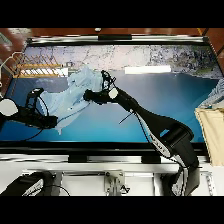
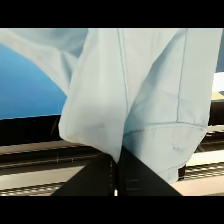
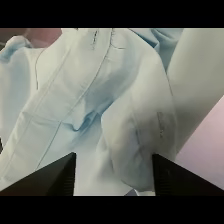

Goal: Fold the shirts.

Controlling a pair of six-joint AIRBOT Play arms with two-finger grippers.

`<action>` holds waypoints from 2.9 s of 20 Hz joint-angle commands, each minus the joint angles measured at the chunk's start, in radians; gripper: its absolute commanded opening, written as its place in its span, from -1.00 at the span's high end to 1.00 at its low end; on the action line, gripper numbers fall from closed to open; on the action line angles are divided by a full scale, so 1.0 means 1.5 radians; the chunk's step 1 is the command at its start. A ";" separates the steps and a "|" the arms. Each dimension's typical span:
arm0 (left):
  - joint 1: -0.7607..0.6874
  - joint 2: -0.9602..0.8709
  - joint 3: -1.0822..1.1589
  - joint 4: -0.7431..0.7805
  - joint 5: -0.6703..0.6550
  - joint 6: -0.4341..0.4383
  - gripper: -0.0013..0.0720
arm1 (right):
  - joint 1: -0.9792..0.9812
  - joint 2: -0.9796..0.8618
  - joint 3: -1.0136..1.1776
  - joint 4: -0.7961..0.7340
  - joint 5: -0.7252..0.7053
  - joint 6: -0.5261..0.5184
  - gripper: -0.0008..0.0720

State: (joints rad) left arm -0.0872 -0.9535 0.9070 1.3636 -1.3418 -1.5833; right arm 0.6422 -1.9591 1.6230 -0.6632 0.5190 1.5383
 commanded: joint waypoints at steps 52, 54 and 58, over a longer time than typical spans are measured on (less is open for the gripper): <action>-0.279 -0.093 -0.133 -0.141 0.074 0.068 0.83 | -0.065 0.342 -0.281 -0.467 0.517 -0.181 0.07; -0.279 -0.093 -0.133 -0.137 0.079 0.071 0.83 | -0.065 0.342 -0.261 -0.472 0.512 -0.165 0.75; -0.269 -0.093 -0.079 -0.083 0.079 0.071 0.83 | -0.065 0.343 -0.135 -0.473 0.553 -0.172 0.75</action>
State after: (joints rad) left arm -0.5030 -1.0935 0.7383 1.1896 -1.2331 -1.4807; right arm 0.5461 -1.4418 1.3128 -1.3716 1.3209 1.2888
